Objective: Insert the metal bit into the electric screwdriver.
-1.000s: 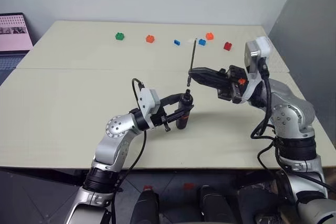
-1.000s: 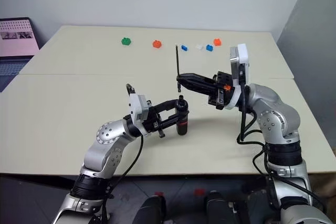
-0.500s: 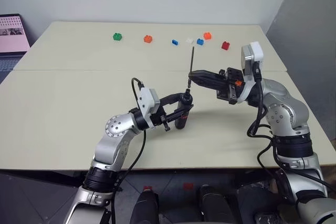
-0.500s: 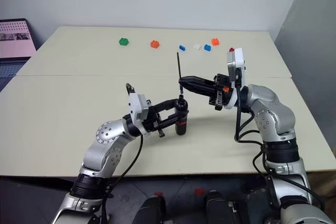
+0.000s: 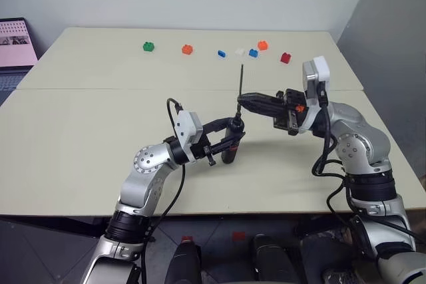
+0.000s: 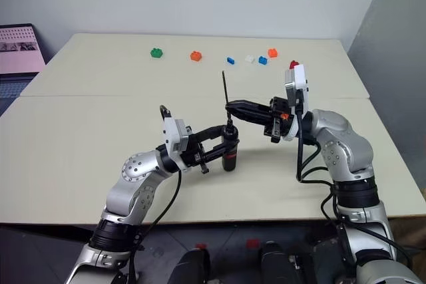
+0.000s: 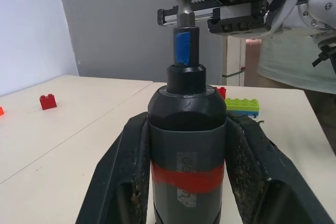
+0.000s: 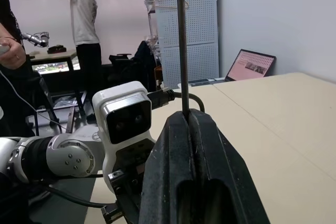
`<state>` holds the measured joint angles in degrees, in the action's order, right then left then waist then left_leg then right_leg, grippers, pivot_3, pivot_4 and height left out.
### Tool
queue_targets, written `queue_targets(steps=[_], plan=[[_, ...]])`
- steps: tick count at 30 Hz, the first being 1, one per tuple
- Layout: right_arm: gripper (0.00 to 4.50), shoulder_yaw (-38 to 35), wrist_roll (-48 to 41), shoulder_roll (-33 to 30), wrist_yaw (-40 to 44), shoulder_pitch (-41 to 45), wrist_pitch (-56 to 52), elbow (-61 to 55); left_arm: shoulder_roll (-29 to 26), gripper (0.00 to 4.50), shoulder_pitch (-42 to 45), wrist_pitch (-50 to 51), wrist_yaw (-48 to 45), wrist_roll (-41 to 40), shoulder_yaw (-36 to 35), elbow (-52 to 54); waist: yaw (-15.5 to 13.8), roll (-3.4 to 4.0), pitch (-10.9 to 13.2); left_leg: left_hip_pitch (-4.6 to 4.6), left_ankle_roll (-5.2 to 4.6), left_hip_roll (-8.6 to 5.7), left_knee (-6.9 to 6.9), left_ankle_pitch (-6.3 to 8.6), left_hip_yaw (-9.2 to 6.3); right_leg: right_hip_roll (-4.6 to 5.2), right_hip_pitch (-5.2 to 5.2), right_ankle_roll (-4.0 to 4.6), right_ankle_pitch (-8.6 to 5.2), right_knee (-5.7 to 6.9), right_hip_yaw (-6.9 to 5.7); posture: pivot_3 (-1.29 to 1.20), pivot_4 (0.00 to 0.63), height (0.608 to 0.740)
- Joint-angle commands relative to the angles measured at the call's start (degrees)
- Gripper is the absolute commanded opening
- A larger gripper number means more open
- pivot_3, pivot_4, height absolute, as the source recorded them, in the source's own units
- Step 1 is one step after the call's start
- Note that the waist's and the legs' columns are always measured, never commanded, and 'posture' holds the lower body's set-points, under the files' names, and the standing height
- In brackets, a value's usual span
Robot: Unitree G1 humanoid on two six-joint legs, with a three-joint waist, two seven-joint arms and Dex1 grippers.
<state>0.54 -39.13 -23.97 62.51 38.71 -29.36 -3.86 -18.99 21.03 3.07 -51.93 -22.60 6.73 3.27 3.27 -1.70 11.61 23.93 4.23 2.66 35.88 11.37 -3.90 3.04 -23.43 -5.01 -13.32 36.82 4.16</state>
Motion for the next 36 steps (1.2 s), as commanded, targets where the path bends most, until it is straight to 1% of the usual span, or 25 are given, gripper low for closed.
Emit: queue_targets(steps=[1,14,17,18,20,22,26,29,34,35,36], plan=[[0.00,-0.32,0.29,-0.62,0.42,-0.44,0.98,-1.89,-1.13,1.62,0.17,-0.24,0.41,1.44,-0.97,-1.51,0.00,0.00,0.00,-0.01,0.00,0.00,0.00,0.00,0.00,0.00,0.00,0.00,0.00,0.00,0.00,0.00,0.150,0.740],[0.00,1.80,3.13,-1.83,-0.06,-1.94,1.74,-2.90,-0.91,1.62,0.05,-0.31,0.89,1.47,-0.86,-1.46,0.01,-0.01,-0.01,-0.03,0.00,0.00,0.00,0.00,0.00,0.00,0.00,0.01,0.01,0.00,0.00,0.00,0.150,0.740],[0.00,2.49,5.10,-2.10,-2.16,-1.21,1.33,-2.66,-0.97,1.62,0.09,-0.40,0.77,1.55,-0.72,-1.47,0.01,-0.01,-0.01,-0.04,0.00,0.00,0.00,0.00,0.00,0.00,0.00,0.02,0.01,0.00,0.00,0.00,0.150,0.740],[0.00,2.73,5.63,-2.71,-3.38,-0.93,-0.38,-2.90,-0.99,1.62,0.07,-0.37,0.74,1.55,-0.68,-1.42,0.02,-0.01,-0.01,-0.04,0.00,0.00,0.00,0.00,0.00,0.00,0.00,0.02,0.01,0.00,0.00,0.00,0.150,0.740],[0.00,3.57,3.90,-4.07,-0.78,-0.44,-3.47,-3.18,-1.01,1.62,0.06,-0.45,0.75,1.61,-0.63,-1.42,0.01,-0.01,-0.01,-0.04,0.00,0.00,0.00,0.00,0.00,0.00,0.00,0.02,0.01,0.00,0.00,0.00,0.150,0.740],[0.00,3.78,3.20,-5.32,1.72,-0.65,-3.64,-3.77,-1.03,1.62,0.10,-0.49,0.77,1.70,-0.60,-1.48,-0.01,-0.02,-0.02,-0.04,0.00,0.00,0.01,0.00,0.00,0.01,0.01,0.03,0.02,0.00,0.00,0.00,0.150,0.740],[0.00,3.86,3.21,-6.29,2.44,-0.42,-3.78,-3.80,-1.18,1.62,0.13,-0.65,0.77,1.86,-0.48,-1.49,0.01,-0.06,-0.05,-0.06,0.00,0.00,0.00,0.00,0.00,0.01,0.01,0.03,0.02,-0.02,0.00,0.00,0.150,0.740],[0.55,3.64,3.39,-6.43,2.28,-0.01,-3.55,-3.57,-1.21,1.62,0.27,-0.82,0.68,2.03,-0.32,-1.55,0.00,-0.06,-0.05,-0.05,0.00,0.00,0.00,0.00,0.00,0.01,0.01,0.03,0.01,-0.03,0.00,0.00,0.150,0.740],[1.79,2.79,3.52,-6.63,2.24,0.70,-3.20,-3.59,-1.28,1.62,0.42,-1.12,0.50,2.12,-0.15,-1.66,0.00,-0.06,-0.04,-0.01,0.00,0.00,-0.02,0.00,0.01,0.01,-0.03,0.03,0.01,-0.03,0.00,0.00,0.150,0.740],[2.10,2.40,3.53,-6.79,2.17,0.88,-3.09,-3.55,-1.29,1.62,0.48,-1.17,0.46,2.17,-0.10,-1.67,0.00,-0.06,-0.04,-0.01,0.00,0.00,-0.02,0.00,0.01,0.01,-0.03,0.03,0.01,-0.04,0.00,0.00,0.150,0.740],[2.24,1.74,3.34,-7.07,1.98,1.02,-3.17,-3.56,-1.28,1.62,0.54,-1.15,0.52,2.18,-0.10,-1.61,0.00,-0.05,-0.04,-0.01,0.00,0.00,-0.03,0.00,0.01,0.01,-0.03,0.03,0.01,-0.04,0.00,0.00,0.150,0.740]])
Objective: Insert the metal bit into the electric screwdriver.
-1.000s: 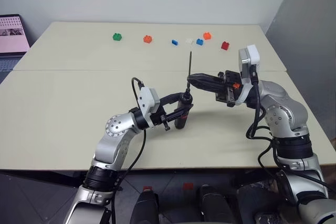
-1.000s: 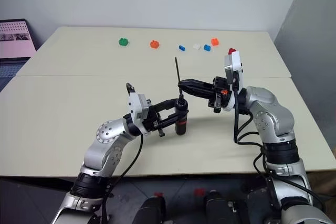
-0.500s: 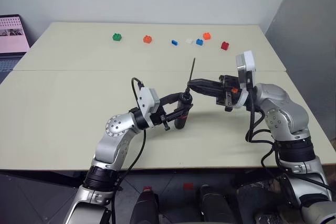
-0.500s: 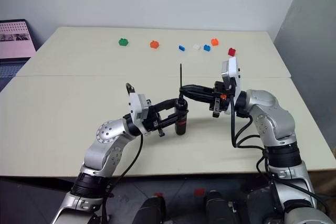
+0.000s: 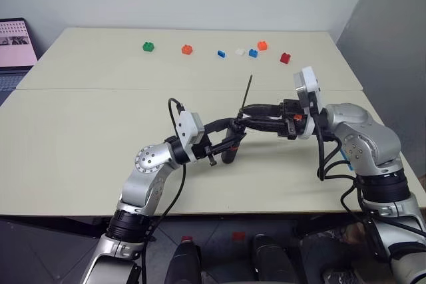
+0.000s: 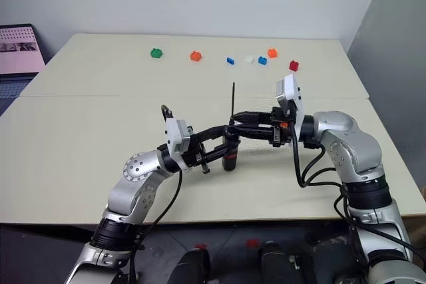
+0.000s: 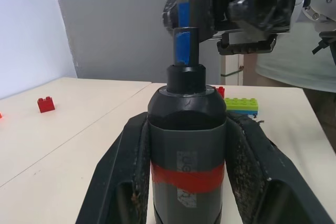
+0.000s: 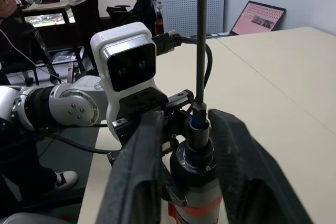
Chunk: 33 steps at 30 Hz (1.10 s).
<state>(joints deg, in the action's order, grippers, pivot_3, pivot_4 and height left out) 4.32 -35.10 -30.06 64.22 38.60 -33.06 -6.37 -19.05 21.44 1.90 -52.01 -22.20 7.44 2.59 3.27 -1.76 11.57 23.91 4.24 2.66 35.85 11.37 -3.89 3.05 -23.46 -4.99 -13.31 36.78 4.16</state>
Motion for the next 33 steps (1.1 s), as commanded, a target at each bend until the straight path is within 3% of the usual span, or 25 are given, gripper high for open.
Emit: queue_targets(steps=[1,8,11,15,17,20,26,33], plan=[[2.42,-3.10,-1.09,-1.49,-0.06,1.23,0.30,-1.11,-1.25,1.62,0.24,0.16,0.70,1.78,-0.85,-0.83,0.00,0.00,0.00,0.00,0.00,0.00,0.00,0.00,0.00,0.00,-0.01,0.00,0.00,0.00,0.00,0.00,0.150,0.740],[3.82,-10.03,-1.84,-6.64,-3.87,-2.91,-0.79,-3.99,-3.73,1.62,4.21,2.87,2.84,2.99,-2.54,1.27,-0.08,-0.04,0.02,0.04,0.00,0.00,0.00,0.00,-0.01,0.00,-0.02,0.00,0.00,-0.03,-0.02,0.00,0.150,0.740],[4.49,-12.89,-2.80,-8.21,-6.85,-5.98,-2.04,-7.09,-7.53,1.62,8.46,1.49,2.35,6.37,-2.58,0.25,0.08,-0.03,0.06,0.10,0.00,0.00,-0.03,0.00,0.00,0.00,-0.12,0.00,-0.01,-0.03,-0.01,0.00,0.150,0.740],[4.50,-16.32,-1.68,-12.37,-9.42,-12.60,-2.75,-13.94,-18.08,1.62,19.76,1.27,-2.79,18.84,3.10,-7.36,-0.21,-0.05,0.09,0.51,0.00,0.00,-0.06,0.00,0.03,0.00,-0.53,0.00,0.00,0.01,0.00,0.00,0.150,0.740],[4.50,-16.67,-1.68,-14.27,-10.05,-14.24,-3.19,-16.77,-19.93,1.62,23.60,1.19,-4.63,22.88,6.52,-12.58,-0.38,-0.03,0.09,0.86,0.00,-0.02,-0.05,-0.01,-0.06,-0.04,-0.77,-0.02,0.00,0.01,-0.05,0.00,0.150,0.740],[4.50,-16.04,-1.22,-17.48,-11.64,-14.86,-5.48,-20.08,-18.70,1.62,28.00,-0.60,-4.50,26.66,9.06,-19.73,-0.62,0.00,0.11,0.86,0.01,-0.05,-0.08,0.01,-0.03,-0.01,-0.72,-0.14,-0.09,-0.09,-0.03,0.00,0.150,0.740],[4.50,-13.82,2.00,-28.80,-7.71,-15.01,-5.75,-25.97,-10.29,1.62,38.17,-8.67,-5.17,34.73,16.75,-39.68,-1.92,-0.06,0.16,0.98,0.02,-0.06,-0.09,0.01,-0.06,0.00,-0.76,-0.12,-0.18,-0.14,-0.11,0.00,0.150,0.740],[4.50,-12.13,1.87,-33.91,-5.87,-12.69,-7.88,-26.21,-4.82,1.62,42.29,-14.25,-6.18,38.42,18.89,-53.72,-1.71,-0.06,0.16,0.97,0.02,-0.07,-0.07,0.02,-0.04,0.03,-0.72,-0.13,-0.17,-0.20,-0.08,0.00,0.150,0.740]])
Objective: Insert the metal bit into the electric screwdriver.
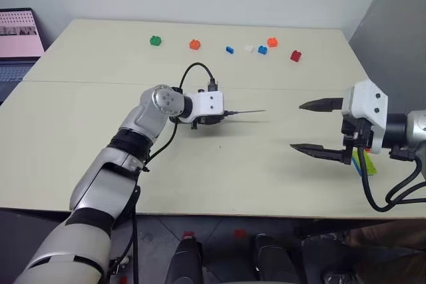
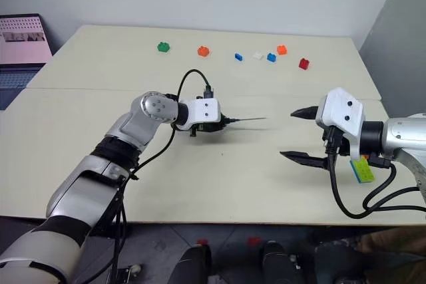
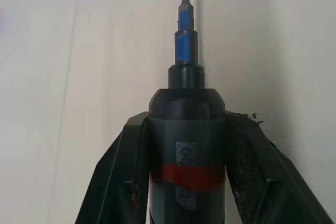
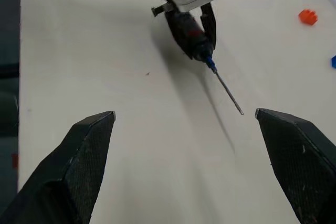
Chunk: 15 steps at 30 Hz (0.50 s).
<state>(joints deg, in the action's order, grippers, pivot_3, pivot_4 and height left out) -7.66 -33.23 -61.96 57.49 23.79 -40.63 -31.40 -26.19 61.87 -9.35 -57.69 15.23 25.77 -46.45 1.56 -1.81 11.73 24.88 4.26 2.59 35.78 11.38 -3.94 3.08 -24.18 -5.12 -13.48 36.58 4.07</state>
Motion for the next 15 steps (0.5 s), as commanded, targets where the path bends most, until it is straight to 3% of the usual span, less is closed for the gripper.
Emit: queue_targets(steps=[1,3,4,8,9,12,15], plan=[[4.50,0.05,0.31,-2.24,0.88,2.16,-0.19,-0.96,2.78,1.62,2.03,-3.21,-0.85,1.06,0.38,-5.60,0.00,0.00,0.00,0.00,0.00,0.00,0.00,0.00,-0.01,0.00,0.00,0.00,0.00,0.00,-0.01,0.00,0.150,0.740],[4.50,0.19,0.57,-2.48,0.89,2.02,-0.04,-0.71,3.35,1.62,2.31,-3.74,-1.13,1.25,-0.09,-6.83,0.01,0.00,0.00,0.00,0.00,0.00,0.00,0.00,-0.01,0.00,0.00,-0.01,0.00,0.01,0.00,0.00,0.150,0.740],[4.50,0.28,0.71,-2.47,0.93,1.98,0.09,-0.53,3.51,2.32,2.43,-4.00,-1.28,1.30,-0.34,-7.25,0.02,0.00,0.00,0.00,0.00,0.00,0.00,0.00,0.00,0.00,0.01,-0.01,0.00,0.00,0.00,0.00,0.150,0.740],[4.50,1.15,1.20,-2.02,0.77,2.40,0.30,0.62,2.81,2.98,1.98,-3.17,-4.86,-0.25,-1.70,-5.16,0.04,-0.01,0.00,0.01,0.00,0.00,-0.01,0.00,-0.01,0.00,0.00,-0.28,0.15,0.03,-0.01,0.00,0.150,0.740],[4.50,1.71,1.55,-1.81,0.74,2.79,0.48,1.25,2.15,3.34,1.79,-2.80,-5.63,-0.89,-2.44,-3.72,0.06,-0.01,0.00,0.00,0.00,0.00,-0.01,0.00,-0.01,0.00,0.00,-0.31,0.17,0.06,-0.01,0.00,0.150,0.740],[4.50,3.10,2.56,-1.27,0.86,3.79,1.26,3.09,-0.64,3.80,0.77,0.97,-6.85,-4.23,-6.63,2.41,0.17,-0.01,0.01,-0.01,0.00,0.01,0.04,0.00,-0.02,0.00,-0.02,-0.31,0.17,0.19,-0.01,0.00,0.150,0.740],[4.50,3.12,3.03,-0.08,0.78,3.90,2.49,4.43,-4.22,3.80,-2.22,8.99,-9.08,-9.29,-11.70,11.89,0.44,0.00,0.01,-0.05,0.00,0.03,0.06,-0.01,-0.02,-0.01,-0.04,-0.31,0.17,0.28,-0.01,0.00,0.150,0.740]])
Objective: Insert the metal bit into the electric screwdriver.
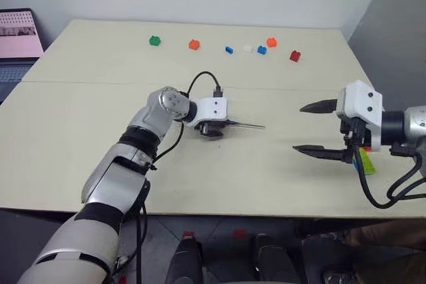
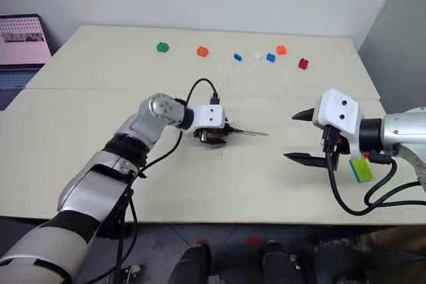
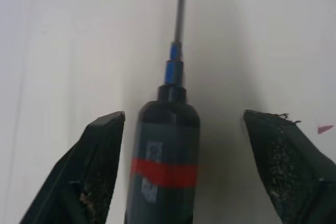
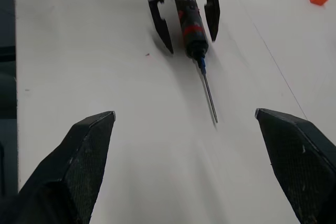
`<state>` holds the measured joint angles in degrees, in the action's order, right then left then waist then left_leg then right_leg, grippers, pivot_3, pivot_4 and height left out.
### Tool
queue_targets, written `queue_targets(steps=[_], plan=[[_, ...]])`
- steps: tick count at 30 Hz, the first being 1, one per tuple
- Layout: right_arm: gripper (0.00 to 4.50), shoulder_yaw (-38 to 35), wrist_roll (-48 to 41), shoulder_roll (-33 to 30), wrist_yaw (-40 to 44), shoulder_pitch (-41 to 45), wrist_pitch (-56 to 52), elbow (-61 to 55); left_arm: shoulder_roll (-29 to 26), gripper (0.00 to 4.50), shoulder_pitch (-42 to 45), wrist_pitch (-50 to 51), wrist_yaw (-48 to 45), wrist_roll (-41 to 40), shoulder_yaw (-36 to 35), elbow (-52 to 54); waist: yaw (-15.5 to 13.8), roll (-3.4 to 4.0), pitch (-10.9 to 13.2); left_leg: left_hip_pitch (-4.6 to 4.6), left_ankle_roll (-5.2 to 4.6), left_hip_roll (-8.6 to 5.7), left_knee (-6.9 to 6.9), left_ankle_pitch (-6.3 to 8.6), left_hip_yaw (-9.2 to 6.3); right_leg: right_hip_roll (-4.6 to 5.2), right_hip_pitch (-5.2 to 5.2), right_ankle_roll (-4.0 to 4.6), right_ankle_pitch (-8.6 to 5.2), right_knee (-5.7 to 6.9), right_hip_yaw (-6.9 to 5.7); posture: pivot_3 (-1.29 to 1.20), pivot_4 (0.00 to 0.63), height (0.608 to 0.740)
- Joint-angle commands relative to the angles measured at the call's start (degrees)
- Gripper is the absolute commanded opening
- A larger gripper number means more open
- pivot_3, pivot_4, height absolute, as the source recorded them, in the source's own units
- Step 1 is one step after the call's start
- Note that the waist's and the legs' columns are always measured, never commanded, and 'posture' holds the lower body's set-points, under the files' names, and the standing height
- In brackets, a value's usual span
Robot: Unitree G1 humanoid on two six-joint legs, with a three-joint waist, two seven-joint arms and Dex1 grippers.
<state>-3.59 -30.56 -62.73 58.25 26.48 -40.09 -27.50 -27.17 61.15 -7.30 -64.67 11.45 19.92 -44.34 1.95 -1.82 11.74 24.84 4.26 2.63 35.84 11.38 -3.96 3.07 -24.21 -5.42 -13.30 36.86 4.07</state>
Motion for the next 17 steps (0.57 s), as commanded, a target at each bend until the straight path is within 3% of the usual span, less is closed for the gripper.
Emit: queue_targets(steps=[1,5,10,17], plan=[[4.50,-1.07,0.91,1.06,0.08,0.87,2.97,1.03,-4.53,3.80,-2.87,9.86,-2.23,-6.86,-7.46,12.94,0.11,0.01,0.00,-0.02,0.00,0.00,-0.01,0.00,0.00,-0.01,0.00,0.00,0.00,0.01,0.00,0.00,0.150,0.740],[4.50,-2.22,1.68,3.10,1.15,-1.37,7.43,4.40,-12.65,3.80,-11.61,21.44,-2.10,-11.41,-15.03,25.62,0.60,0.01,-0.01,-0.06,0.00,0.04,-0.02,0.00,0.00,-0.01,0.03,-0.01,0.00,0.04,0.00,0.00,0.150,0.740],[4.50,-3.22,2.17,4.14,2.65,-3.10,10.91,8.05,-19.48,3.80,-25.45,28.73,2.98,-14.06,-24.44,39.83,1.06,0.02,-0.01,-0.08,0.00,0.04,0.01,0.00,-0.02,-0.01,0.05,-0.02,0.00,0.09,-0.01,0.00,0.150,0.740],[4.50,-3.48,1.91,5.42,4.23,-3.10,12.65,10.48,-21.81,3.80,-34.40,38.56,4.31,-21.74,-31.96,48.03,0.14,-0.01,-0.01,-0.13,0.00,0.04,0.21,-0.01,-0.05,0.00,0.15,0.34,-0.09,0.12,-0.05,0.00,0.150,0.740]])
